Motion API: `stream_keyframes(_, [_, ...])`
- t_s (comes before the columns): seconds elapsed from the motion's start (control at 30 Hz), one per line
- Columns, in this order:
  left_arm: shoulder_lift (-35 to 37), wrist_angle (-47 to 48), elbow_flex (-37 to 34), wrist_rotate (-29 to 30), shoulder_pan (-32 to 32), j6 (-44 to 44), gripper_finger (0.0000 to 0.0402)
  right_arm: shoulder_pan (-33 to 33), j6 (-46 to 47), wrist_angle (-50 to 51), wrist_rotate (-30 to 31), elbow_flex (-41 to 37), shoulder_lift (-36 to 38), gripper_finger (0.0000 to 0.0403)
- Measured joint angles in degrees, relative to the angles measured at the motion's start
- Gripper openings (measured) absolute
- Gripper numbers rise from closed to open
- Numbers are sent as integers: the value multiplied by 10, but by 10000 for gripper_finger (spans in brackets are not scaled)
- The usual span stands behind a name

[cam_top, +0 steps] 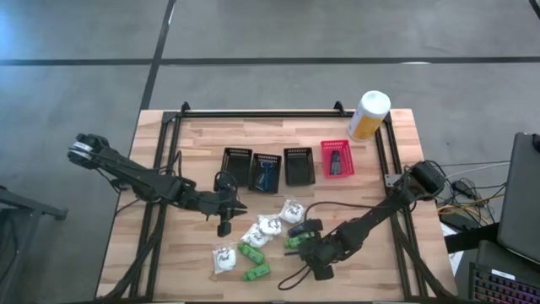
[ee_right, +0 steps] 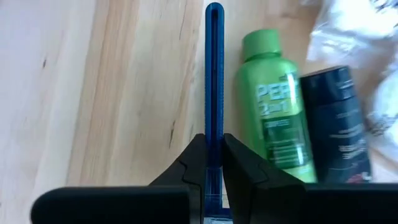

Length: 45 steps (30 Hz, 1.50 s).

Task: Pick & Place Travel size toiletries
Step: Put the blue razor into the middle black bin

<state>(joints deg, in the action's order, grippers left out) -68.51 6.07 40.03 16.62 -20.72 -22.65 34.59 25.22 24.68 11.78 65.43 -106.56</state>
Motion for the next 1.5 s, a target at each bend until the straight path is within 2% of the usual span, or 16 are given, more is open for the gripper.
stream_keyframes(0.1, [0, -1, 0, 0, 0, 0, 67, -1, -1, 8, 7, 1, 12, 26])
stream_keyframes(0.23, [0, -1, 0, 0, 0, 0, 67, -3, -10, 23, 54, 9, 35, 25])
stream_keyframes(0.47, [0, -11, 0, 4, 0, 9, 67, -27, -77, 26, 208, 10, 53, 25])
stream_keyframes(0.63, [0, -20, 0, 43, 0, 10, 67, -42, -173, 24, 329, 10, 51, 26])
stream_keyframes(0.77, [0, -21, 0, 97, 0, 10, 67, -45, -261, 25, 434, 18, 42, 38])
stream_keyframes(0.93, [0, -32, 0, 120, 0, 21, 67, -51, -332, 19, 494, 36, 33, 41])
stream_keyframes(1.13, [0, -62, 0, 166, 1, 53, 67, -56, -406, 17, 615, 40, 33, 34])
stream_keyframes(1.27, [0, -86, 0, 180, 4, 63, 67, -56, -458, 15, 629, 40, 33, 35])
stream_keyframes(1.37, [0, -100, 0, 144, 10, 49, 67, -55, -503, 13, 644, 39, 25, 33])
stream_keyframes(1.43, [0, -107, 3, 72, 24, 33, 67, -55, -549, 9, 669, 38, 12, 34])
stream_keyframes(1.5, [0, -125, 7, -25, 47, 17, 67, -56, -604, 3, 684, 38, -2, 36])
